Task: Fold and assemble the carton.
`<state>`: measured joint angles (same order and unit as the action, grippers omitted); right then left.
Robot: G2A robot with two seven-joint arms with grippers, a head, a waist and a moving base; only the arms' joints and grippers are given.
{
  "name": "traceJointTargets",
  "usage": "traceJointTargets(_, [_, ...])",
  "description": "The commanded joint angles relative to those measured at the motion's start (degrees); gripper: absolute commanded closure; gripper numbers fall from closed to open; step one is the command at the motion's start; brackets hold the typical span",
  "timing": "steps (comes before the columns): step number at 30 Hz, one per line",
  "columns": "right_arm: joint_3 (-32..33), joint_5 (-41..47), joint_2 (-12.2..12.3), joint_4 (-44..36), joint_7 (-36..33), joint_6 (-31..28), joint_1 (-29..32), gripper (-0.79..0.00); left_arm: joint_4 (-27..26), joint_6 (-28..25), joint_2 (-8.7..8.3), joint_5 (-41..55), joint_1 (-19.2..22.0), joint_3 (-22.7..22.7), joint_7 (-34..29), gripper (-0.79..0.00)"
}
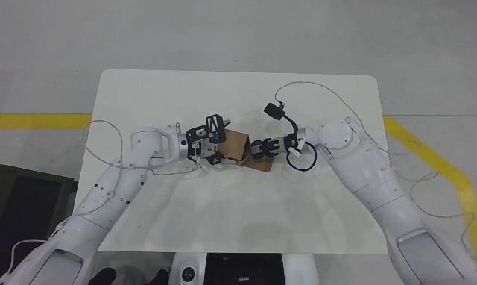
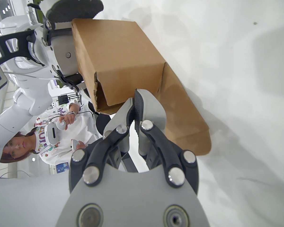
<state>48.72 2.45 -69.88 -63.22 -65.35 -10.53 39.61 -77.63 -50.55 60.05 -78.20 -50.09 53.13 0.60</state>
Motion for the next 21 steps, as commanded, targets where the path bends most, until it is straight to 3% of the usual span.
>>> traceJointTargets(1, [-0.61,0.41,-0.28,-0.18,0.08,0.48,0.0,0.0,-0.15,0.03,0.04,-0.08,-0.02,0.02,-0.05,-0.785])
traceJointTargets(10, [-2.43,2.89,-1.59,1.4,1.78,1.38,-0.66,0.0,-0.63,0.16,0.04,-0.37,-0.43,0.57,-0.03,-0.785])
traceJointTargets(21, [-3.89,6.37,-3.11,4.33,1.9,-1.52,-1.8,0.0,-1.19,0.05,0.0,-0.47,-1.07,1.21,-0.24,-0.785])
